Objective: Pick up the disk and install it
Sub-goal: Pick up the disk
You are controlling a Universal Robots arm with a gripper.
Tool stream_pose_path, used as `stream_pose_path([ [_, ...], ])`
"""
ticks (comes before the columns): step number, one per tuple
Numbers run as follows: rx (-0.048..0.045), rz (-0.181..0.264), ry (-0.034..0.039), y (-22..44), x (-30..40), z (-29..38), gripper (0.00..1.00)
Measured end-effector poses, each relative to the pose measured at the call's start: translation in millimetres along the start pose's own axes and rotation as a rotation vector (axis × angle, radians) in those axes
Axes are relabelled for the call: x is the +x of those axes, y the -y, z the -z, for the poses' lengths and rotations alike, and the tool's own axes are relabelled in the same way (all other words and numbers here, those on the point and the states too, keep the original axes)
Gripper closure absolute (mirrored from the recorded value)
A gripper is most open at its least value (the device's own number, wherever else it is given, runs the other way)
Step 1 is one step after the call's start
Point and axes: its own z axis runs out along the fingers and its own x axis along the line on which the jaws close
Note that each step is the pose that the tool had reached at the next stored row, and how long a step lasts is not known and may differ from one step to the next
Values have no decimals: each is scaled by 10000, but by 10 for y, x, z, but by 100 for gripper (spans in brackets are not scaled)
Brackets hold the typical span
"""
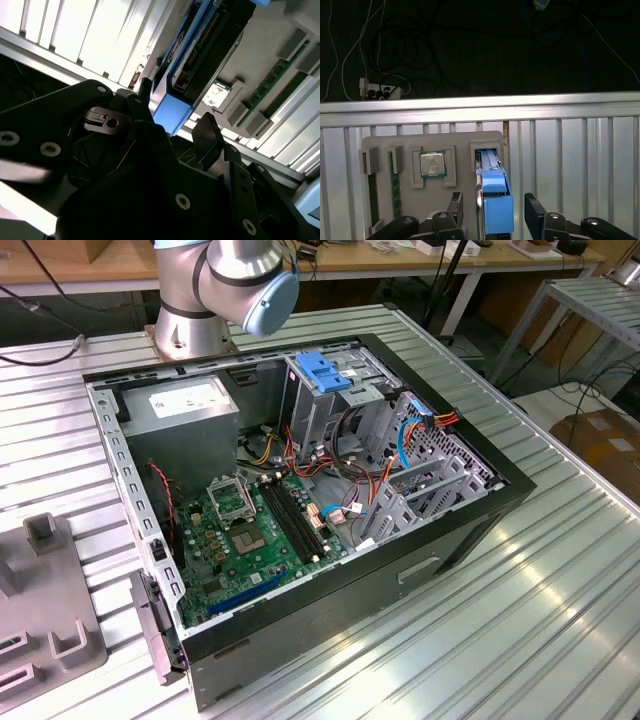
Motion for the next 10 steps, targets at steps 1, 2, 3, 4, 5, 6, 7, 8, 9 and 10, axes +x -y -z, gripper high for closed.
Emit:
stream_pose_path([
  [1, -31, 0, -1, 0, -2, -11, 40],
  [2, -71, -1, 3, -1, -4, -22, 40],
  [3, -99, -1, 4, -2, -4, -46, 40],
  [4, -120, -1, 3, -2, -4, -64, 40],
  [5, -146, -1, 1, -2, -4, -84, 40],
  [6, -164, -1, 0, -2, -5, -101, 40],
  [7, -176, 0, -1, 3, -21, -125, 40],
  [8, -175, -1, 0, 3, -57, -146, 40],
  [9, -173, 0, 1, 3, -62, -156, 40],
  [10, -176, 0, 0, 1, -61, -156, 40],
])
